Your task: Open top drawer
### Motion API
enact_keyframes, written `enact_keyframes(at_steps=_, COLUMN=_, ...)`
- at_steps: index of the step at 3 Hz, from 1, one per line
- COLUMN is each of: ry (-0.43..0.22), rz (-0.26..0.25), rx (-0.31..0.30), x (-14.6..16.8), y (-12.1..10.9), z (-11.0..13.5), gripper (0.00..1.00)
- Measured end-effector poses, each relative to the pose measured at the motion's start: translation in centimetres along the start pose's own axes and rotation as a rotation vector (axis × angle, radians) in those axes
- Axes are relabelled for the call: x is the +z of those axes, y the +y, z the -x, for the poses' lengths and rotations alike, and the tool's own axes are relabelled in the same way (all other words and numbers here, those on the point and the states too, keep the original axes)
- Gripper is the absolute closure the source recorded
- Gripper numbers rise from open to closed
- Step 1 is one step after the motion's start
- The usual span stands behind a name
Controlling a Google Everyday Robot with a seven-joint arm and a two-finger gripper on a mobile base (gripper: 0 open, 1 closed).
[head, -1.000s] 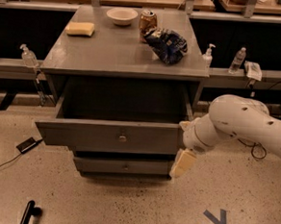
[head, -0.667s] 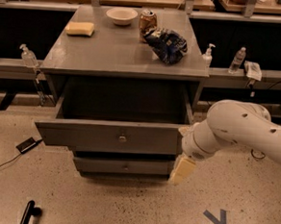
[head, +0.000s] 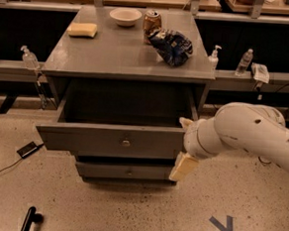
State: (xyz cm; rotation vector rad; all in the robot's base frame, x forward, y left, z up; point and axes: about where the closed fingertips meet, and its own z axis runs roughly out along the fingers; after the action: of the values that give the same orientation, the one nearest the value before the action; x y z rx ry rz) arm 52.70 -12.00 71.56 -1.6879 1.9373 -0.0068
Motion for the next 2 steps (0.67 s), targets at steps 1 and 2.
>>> enact_keyframes(at_steps=1, ry=-0.079, rz=-0.045, rx=-0.066, x=0.2, y=-3.5, z=1.9, gripper=0.18)
enact_keyframes(at_steps=2, ry=-0.198, rz=-0.053, rx=-0.101, x=0.9, y=-7.9, z=3.6, gripper=0.43)
